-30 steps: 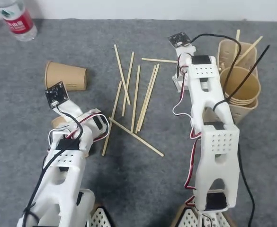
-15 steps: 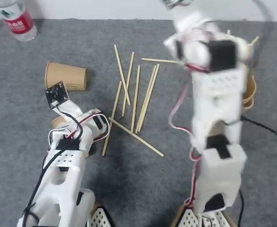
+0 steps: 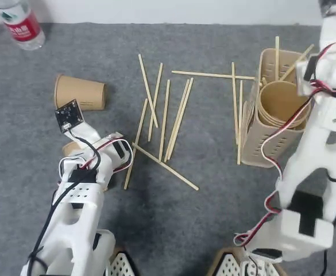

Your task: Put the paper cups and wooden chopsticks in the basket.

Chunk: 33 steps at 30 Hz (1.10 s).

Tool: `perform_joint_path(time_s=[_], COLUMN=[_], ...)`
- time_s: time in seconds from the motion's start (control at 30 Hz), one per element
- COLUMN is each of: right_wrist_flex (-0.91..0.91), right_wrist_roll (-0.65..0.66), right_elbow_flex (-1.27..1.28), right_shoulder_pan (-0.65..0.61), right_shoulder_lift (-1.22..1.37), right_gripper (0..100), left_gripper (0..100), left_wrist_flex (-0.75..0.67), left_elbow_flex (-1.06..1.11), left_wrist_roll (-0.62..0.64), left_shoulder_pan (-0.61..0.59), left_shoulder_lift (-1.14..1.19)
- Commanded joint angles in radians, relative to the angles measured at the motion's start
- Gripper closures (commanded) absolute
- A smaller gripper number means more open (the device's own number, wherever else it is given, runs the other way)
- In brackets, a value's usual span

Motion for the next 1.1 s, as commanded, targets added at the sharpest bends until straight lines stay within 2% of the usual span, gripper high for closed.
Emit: perform_joint_path(time_s=[0.0, 0.2, 0.47, 0.53, 0.6, 0.63, 0.7, 0.77, 1.07], right_wrist_flex=[0.036, -0.013, -0.022, -0.059, -0.117, -0.150, -0.197, -0.232, -0.260], right_wrist_roll=[0.035, 0.035, 0.038, 0.038, 0.038, 0.034, 0.034, 0.032, 0.034], right_elbow_flex=[0.117, 0.193, 0.195, 0.195, 0.195, 0.195, 0.195, 0.195, 0.107], right_shoulder_pan=[0.010, 0.010, 0.012, 0.015, 0.047, 0.067, 0.110, 0.151, 0.268], right_shoulder_lift=[-0.076, -0.010, 0.203, 0.246, 0.283, 0.294, 0.312, 0.317, 0.315], right_gripper=[74.2, 74.2, 75.3, 82.7, 96.9, 99.8, 96.5, 99.6, 99.2], left_gripper=[82, 82, 82, 82, 82, 82, 82, 82, 82], left_wrist_flex=[-0.020, -0.020, -0.020, -0.020, -0.020, -0.020, -0.020, -0.020, -0.020], left_elbow_flex=[-0.002, -0.002, -0.002, -0.002, -0.002, -0.002, -0.002, -0.002, -0.002], left_wrist_roll=[0.002, 0.002, 0.002, 0.002, 0.002, 0.002, 0.002, 0.002, 0.002], left_shoulder_pan=[0.002, 0.002, 0.002, 0.002, 0.002, 0.002, 0.002, 0.002, 0.002], left_shoulder_lift=[-0.006, -0.006, -0.006, -0.006, -0.006, -0.006, -0.006, -0.006, -0.006])
